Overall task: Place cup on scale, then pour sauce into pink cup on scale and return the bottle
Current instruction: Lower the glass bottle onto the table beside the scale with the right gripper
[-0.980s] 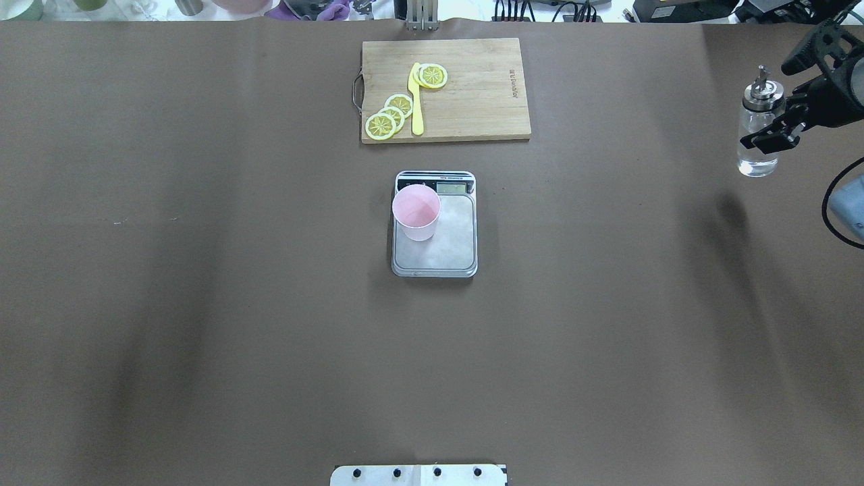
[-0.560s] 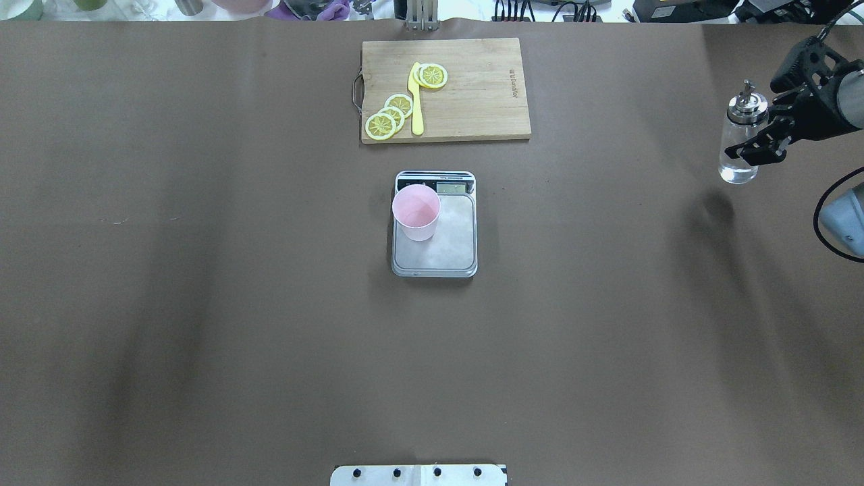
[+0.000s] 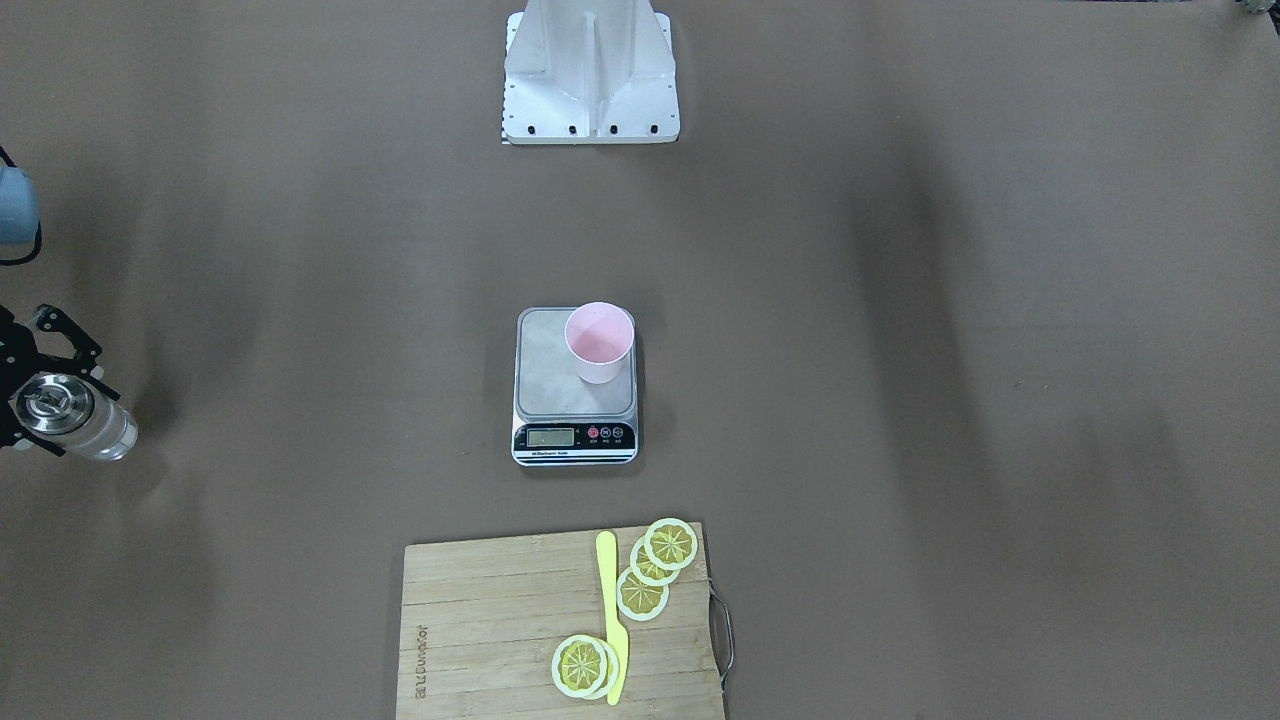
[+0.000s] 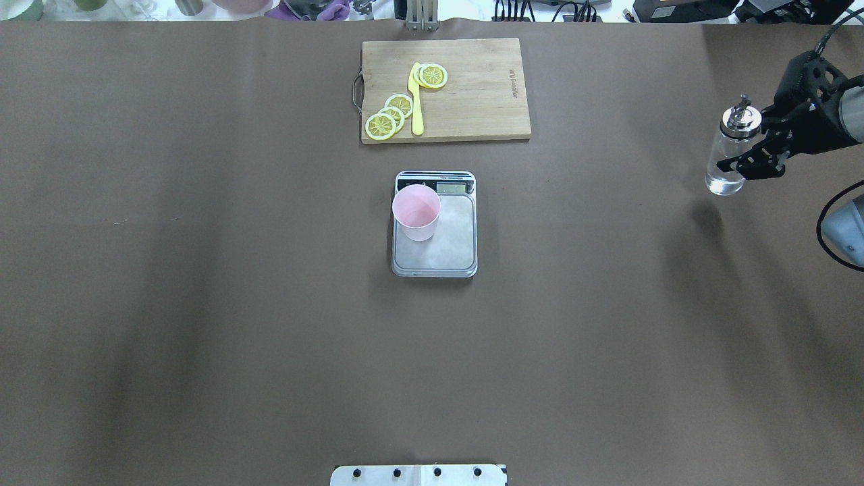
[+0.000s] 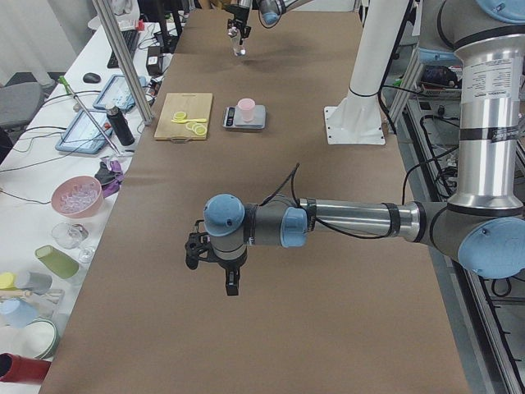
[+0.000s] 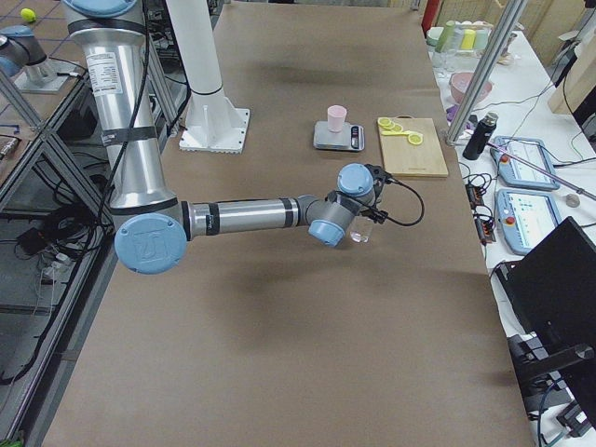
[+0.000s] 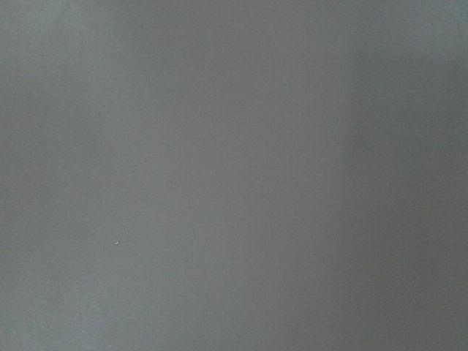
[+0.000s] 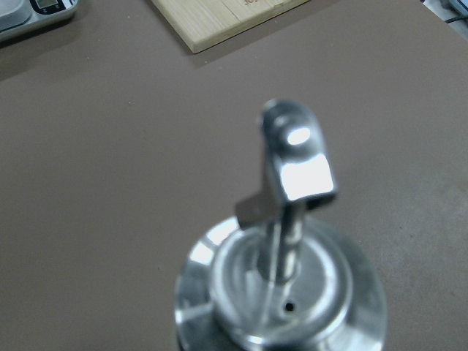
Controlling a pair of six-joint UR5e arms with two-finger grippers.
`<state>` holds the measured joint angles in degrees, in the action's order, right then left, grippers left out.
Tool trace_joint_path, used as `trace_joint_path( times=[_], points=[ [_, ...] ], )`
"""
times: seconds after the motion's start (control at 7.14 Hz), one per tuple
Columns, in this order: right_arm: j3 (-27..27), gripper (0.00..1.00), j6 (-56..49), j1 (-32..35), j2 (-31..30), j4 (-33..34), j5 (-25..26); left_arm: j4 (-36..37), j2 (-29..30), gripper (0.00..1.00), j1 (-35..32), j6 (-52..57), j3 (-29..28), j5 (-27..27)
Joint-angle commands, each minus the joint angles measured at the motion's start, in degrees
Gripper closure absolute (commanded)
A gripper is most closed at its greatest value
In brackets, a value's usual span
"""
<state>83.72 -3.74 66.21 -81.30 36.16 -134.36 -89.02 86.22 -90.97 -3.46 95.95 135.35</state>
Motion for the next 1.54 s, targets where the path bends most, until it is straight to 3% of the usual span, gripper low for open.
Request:
trace_joint_path(
  times=[0.0,1.4],
  points=[
    [-2.9,1.00,0.1,-0.4,-0.1,-4.1,-1.6,0.0,0.0,0.02,0.0,0.0,-0.1,-0.3],
    [-7.7,1.00,0.1,-0.9,-0.2,-13.3,-5.1,-1.2,-0.1,0.02,0.0,3.0,0.9,-0.4]
  ],
)
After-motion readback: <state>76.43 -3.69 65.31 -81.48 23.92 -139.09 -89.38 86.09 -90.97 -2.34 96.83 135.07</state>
